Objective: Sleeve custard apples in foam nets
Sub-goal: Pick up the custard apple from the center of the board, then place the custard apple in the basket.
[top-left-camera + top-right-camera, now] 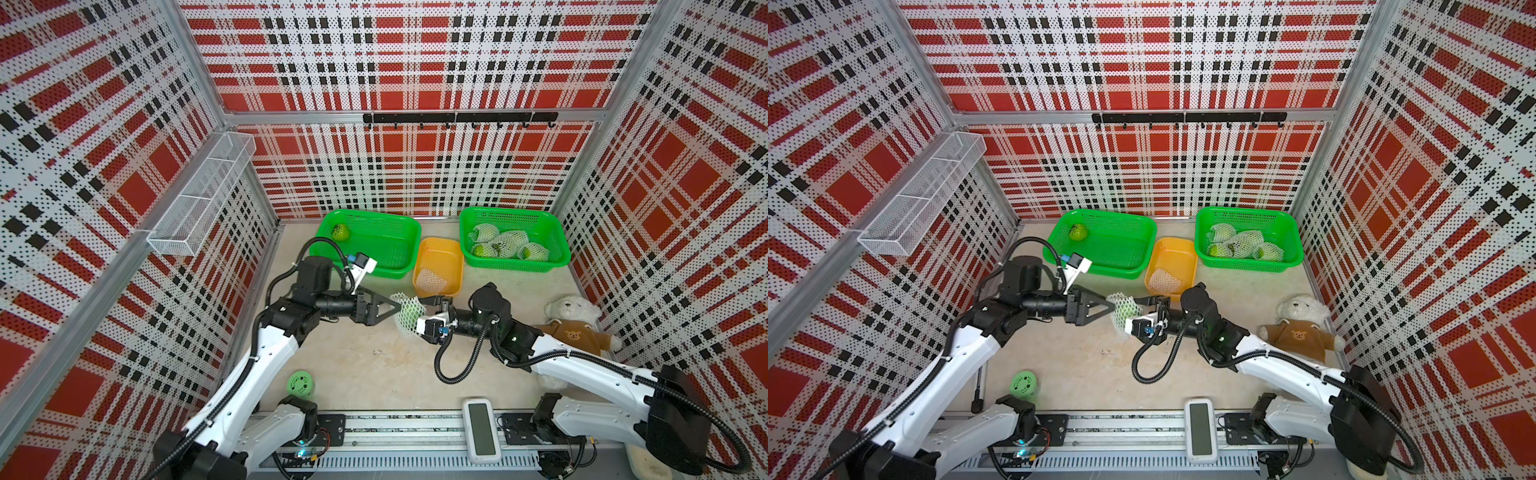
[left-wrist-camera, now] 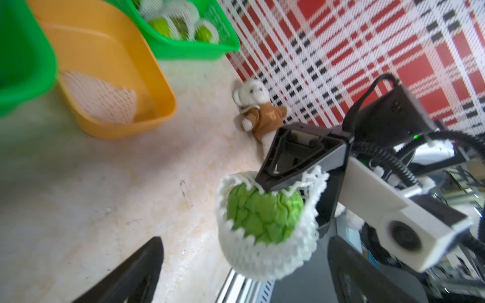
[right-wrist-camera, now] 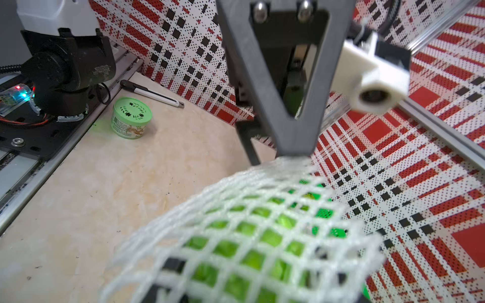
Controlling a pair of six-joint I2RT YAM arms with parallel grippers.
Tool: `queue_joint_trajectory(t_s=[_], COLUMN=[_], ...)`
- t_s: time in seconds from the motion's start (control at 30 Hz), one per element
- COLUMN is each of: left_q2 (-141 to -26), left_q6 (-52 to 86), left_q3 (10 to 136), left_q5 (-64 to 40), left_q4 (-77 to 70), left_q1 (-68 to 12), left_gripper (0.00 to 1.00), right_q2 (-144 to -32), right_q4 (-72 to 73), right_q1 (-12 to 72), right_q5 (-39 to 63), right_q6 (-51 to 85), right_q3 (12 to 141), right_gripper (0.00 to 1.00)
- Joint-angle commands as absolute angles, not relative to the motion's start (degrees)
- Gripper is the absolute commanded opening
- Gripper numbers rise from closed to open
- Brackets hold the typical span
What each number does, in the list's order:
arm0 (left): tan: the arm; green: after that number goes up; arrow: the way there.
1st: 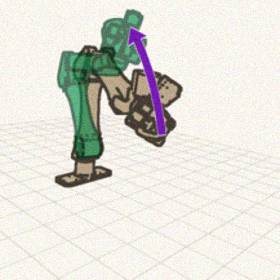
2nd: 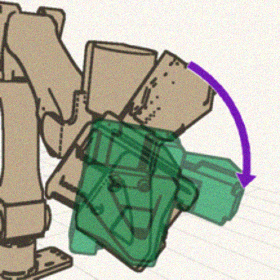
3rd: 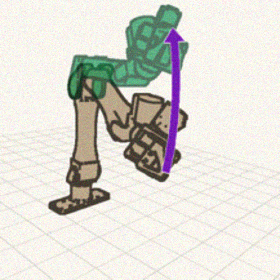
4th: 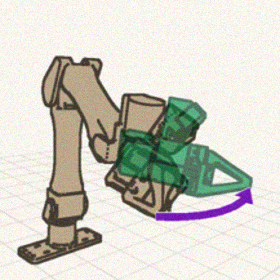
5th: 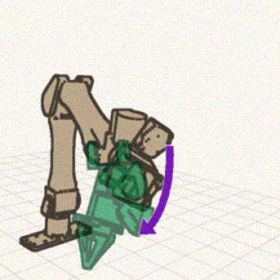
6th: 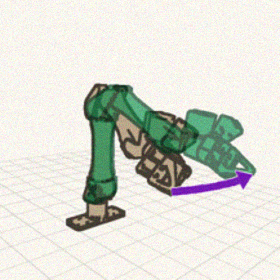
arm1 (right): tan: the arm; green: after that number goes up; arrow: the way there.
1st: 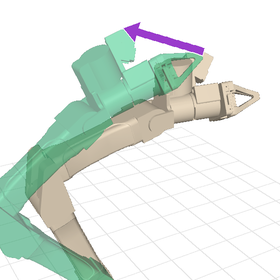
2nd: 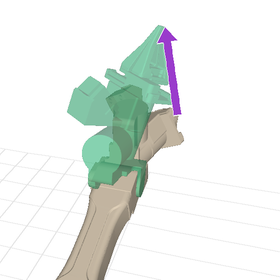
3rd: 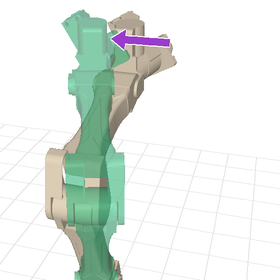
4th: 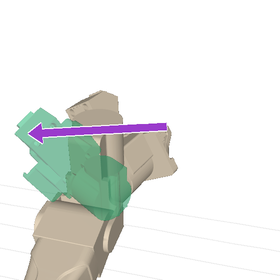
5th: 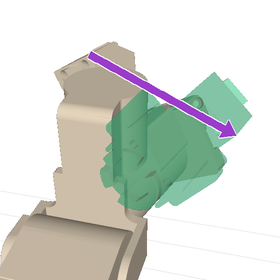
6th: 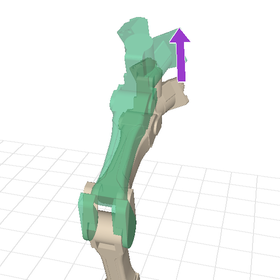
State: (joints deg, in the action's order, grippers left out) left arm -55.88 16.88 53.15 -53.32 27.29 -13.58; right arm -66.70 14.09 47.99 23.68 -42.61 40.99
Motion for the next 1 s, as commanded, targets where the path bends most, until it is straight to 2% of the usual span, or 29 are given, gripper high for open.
queue_joint_trajectory(t_s=[0.0,0.1,0.3,0.6,0.97], left_q2=[-53.4,-53.3,-54.5,-60.6,-64.5], left_q6=[22.3,25.7,26.7,25.5,25.9], left_q3=[51.1,49.2,47.8,49.7,50.0], left_q5=[-56.2,-59.2,-57.9,-56.3,-54.5], left_q4=[20.1,16.2,12.9,11.3,8.9], left_q1=[-6.5,-2.6,-2.4,-3.6,-5.7], left_gripper=[0.99,0.99,0.99,0.99,0.99], right_q2=[-66.6,-70.0,-81.6,-99.0,-121.6], right_q4=[8.1,-4.4,-23.7,-32.3,-34.4], right_q1=[45.5,42.0,32.4,13.1,5.7], right_q5=[19.6,13.3,-1.3,-4.2,-10.2], right_q6=[-36.7,-28.3,-14.4,6.9,10.4], right_q3=[46.7,55.9,73.9,91.4,112.2], right_gripper=[0.59,0.60,0.60,0.63,0.68])
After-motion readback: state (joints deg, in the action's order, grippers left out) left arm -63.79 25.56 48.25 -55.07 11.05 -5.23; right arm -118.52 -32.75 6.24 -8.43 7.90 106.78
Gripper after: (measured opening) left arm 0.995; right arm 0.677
